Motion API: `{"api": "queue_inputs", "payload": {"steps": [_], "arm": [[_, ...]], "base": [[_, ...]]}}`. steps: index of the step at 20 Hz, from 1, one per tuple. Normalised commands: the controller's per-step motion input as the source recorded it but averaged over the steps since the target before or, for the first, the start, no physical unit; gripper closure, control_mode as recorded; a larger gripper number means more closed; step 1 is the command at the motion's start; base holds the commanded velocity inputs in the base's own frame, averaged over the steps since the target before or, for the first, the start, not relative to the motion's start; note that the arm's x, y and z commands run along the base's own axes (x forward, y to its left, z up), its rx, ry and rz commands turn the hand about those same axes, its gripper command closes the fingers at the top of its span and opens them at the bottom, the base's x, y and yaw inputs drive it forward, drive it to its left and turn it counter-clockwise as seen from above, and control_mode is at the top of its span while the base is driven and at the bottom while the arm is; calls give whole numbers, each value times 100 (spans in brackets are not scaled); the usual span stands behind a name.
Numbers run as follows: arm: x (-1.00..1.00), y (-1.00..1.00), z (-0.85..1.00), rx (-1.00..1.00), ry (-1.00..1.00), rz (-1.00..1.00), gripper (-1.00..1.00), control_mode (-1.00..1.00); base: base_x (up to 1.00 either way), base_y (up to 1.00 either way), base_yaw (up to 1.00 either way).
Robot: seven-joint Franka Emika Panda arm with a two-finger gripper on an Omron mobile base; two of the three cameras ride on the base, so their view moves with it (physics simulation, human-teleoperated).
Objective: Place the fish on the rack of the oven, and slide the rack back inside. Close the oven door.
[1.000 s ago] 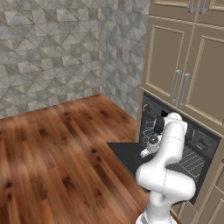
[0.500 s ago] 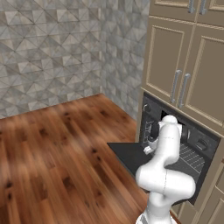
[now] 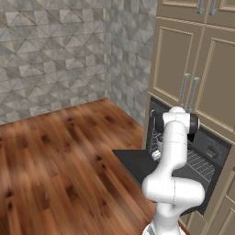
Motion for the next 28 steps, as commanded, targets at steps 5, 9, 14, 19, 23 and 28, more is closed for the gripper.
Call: {"api": "queue_inputs", "payload": {"steps": [5,9,14,19,23,28], "arm": [[-95,89,65,-3,-10,7,-100,-100],[-100,100,59,-5,-17,4,-100,-100],[-100,100,65,-3,-26,0,-100,-100],[-100,100,81,0,-21,0,-100,-100],[-91,99,86,0,-12,4,-100,-100],[-65,86,100,0,-1,10,-100,-100]], "base": [[0,0,0],[0,0,0],[0,0,0],[0,0,0],[0,0,0],[0,0,0]]}}
